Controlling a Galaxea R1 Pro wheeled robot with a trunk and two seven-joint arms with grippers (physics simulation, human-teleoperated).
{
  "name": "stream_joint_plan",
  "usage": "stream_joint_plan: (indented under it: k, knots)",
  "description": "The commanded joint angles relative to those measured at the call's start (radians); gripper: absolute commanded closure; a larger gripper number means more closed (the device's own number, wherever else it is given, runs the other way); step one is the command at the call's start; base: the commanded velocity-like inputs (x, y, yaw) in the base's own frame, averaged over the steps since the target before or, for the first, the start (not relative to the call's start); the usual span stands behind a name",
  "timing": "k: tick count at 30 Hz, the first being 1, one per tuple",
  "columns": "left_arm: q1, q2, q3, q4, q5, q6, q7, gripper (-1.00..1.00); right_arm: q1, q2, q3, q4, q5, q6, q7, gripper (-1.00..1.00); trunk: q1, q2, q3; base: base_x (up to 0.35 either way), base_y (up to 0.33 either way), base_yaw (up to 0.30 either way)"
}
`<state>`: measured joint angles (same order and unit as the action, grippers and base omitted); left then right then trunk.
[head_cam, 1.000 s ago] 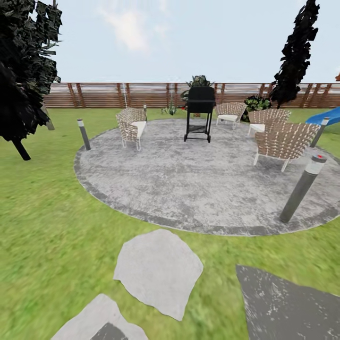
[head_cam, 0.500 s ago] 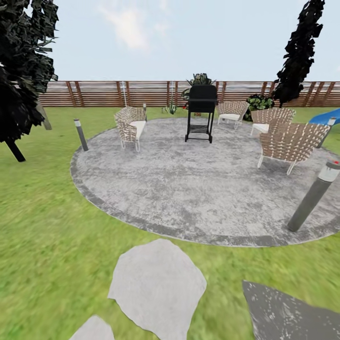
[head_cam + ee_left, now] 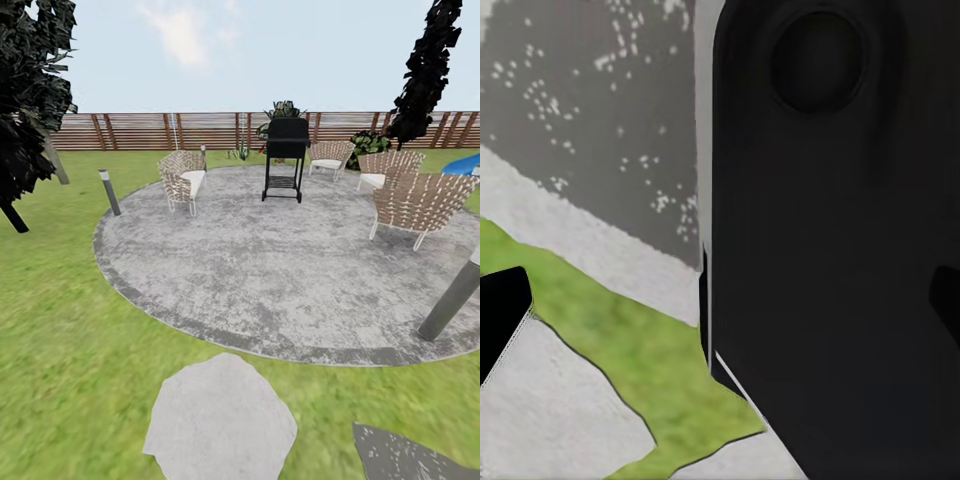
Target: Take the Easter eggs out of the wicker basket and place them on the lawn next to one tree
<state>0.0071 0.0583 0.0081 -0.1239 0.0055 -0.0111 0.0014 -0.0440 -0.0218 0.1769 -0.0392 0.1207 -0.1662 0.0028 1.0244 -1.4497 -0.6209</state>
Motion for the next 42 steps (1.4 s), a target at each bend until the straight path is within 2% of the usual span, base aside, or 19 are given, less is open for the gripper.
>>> stream_joint_plan:
  k: [1, 18, 28, 42]
  knots:
    - [0.001, 0.000, 0.001, -0.002, 0.001, -0.001, 0.000, -1.00, -0.001, 0.000, 0.000, 0.001, 0.010, -0.002, 0.000, -1.00, 0.001, 0.000, -0.001, 0.339, 0.000, 0.000]
    - [0.001, 0.000, 0.000, -0.002, 0.001, -0.001, 0.000, -1.00, -0.001, 0.003, 0.003, 0.003, 0.009, -0.004, 0.000, -1.00, 0.001, 0.000, -0.001, 0.339, 0.000, 0.000]
    - [0.001, 0.000, 0.001, -0.002, 0.001, -0.001, 0.000, -1.00, -0.001, 0.002, 0.000, 0.002, 0.008, -0.004, -0.001, -1.00, 0.001, 0.000, -0.006, 0.339, 0.000, 0.158]
    - [0.001, 0.000, 0.001, -0.002, 0.001, -0.001, 0.000, -1.00, -0.001, 0.001, -0.002, 0.001, 0.007, -0.003, -0.001, -1.00, 0.001, 0.000, -0.006, 0.339, 0.000, 0.002]
